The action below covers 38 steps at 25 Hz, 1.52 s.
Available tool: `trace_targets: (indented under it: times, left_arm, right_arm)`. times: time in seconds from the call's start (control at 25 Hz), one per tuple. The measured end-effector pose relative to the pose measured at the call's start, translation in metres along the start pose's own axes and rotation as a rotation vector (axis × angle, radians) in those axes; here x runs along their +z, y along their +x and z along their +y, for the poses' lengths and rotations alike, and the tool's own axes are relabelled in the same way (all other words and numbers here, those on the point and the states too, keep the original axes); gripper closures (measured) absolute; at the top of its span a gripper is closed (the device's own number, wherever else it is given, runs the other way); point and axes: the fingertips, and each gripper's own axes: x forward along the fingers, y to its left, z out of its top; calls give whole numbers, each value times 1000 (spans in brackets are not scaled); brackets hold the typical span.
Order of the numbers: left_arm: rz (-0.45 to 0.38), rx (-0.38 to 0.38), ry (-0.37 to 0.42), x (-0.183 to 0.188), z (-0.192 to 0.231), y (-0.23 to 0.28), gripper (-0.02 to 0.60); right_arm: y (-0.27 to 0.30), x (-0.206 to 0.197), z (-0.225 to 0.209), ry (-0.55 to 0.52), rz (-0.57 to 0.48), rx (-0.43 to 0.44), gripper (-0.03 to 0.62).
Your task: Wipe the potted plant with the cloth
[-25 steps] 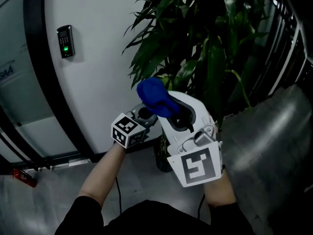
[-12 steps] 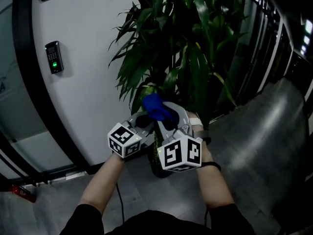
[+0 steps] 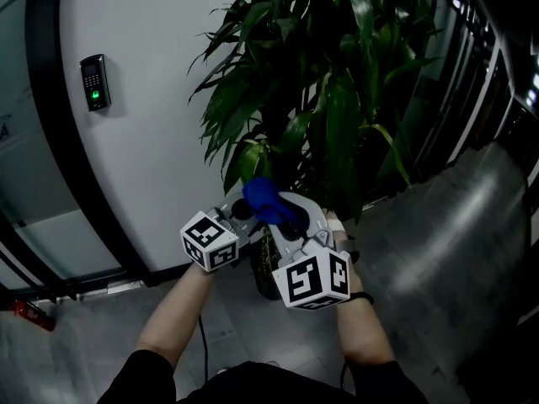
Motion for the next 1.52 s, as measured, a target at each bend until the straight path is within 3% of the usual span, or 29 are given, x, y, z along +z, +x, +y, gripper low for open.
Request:
trace_targets:
  times: [0.2,0.44,0.8,1.16,1.28,1.52]
  left_arm:
    - [-44,35,-56,8,13,-5,561]
    - [-37,59,-62,5,17,-6,563]
    - [-39,46,-135,-3,19,-4,565]
    - [-34,52,-140,-7,17,-4,565]
    - [-11,61,-114,-11,15,-4,568]
    - [121,75,42,-34,4,-7,572]
  right_arm:
    - [-8,-6,9,18,-4,13,499]
    - [-12,-14,23,28,9,31,499]
    - [-21,-41,48,47,61,55,499]
    - [-29,-67,66,59,112,90,499]
    - [-28,-77,71,41,121,96,499]
    - [-26,-87,82,60,111,121,499]
